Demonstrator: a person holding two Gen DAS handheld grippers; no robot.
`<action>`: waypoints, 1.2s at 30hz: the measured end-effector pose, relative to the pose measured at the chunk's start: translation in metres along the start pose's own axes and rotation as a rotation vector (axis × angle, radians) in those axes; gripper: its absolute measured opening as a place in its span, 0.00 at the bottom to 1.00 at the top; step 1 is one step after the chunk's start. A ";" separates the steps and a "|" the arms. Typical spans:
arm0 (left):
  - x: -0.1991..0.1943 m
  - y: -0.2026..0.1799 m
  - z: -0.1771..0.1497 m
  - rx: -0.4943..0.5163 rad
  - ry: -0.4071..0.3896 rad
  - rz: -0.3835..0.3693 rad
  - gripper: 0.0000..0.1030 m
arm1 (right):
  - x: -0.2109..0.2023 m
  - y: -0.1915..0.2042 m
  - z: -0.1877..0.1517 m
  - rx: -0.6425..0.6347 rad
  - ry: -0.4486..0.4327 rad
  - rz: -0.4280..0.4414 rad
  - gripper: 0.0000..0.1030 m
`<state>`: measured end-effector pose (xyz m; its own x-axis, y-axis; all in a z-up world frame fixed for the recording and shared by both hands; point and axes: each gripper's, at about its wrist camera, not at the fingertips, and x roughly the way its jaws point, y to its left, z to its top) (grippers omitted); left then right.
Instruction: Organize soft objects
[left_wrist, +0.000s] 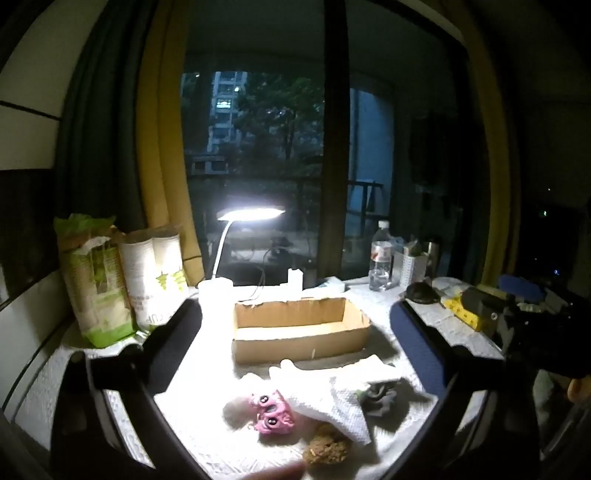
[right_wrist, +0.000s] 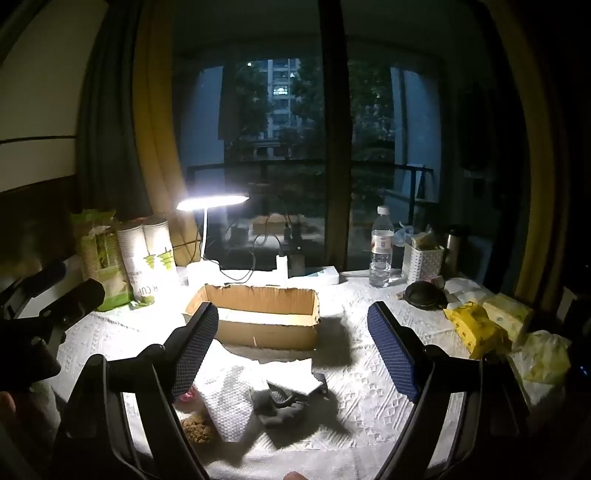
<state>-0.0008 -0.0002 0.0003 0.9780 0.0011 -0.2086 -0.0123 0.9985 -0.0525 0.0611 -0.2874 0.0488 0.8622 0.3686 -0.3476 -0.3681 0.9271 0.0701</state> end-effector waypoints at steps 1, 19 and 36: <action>-0.001 0.000 0.000 -0.002 -0.001 -0.003 0.99 | 0.000 0.000 0.000 0.001 -0.009 -0.001 0.83; -0.010 0.004 -0.001 -0.038 0.018 0.008 0.99 | -0.003 0.003 0.000 -0.015 -0.001 -0.007 0.83; -0.009 0.001 -0.001 -0.032 0.026 0.006 0.99 | -0.005 0.003 0.000 -0.015 -0.002 -0.006 0.83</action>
<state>-0.0102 0.0011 0.0014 0.9722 0.0050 -0.2340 -0.0249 0.9963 -0.0821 0.0556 -0.2864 0.0505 0.8650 0.3628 -0.3465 -0.3679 0.9283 0.0536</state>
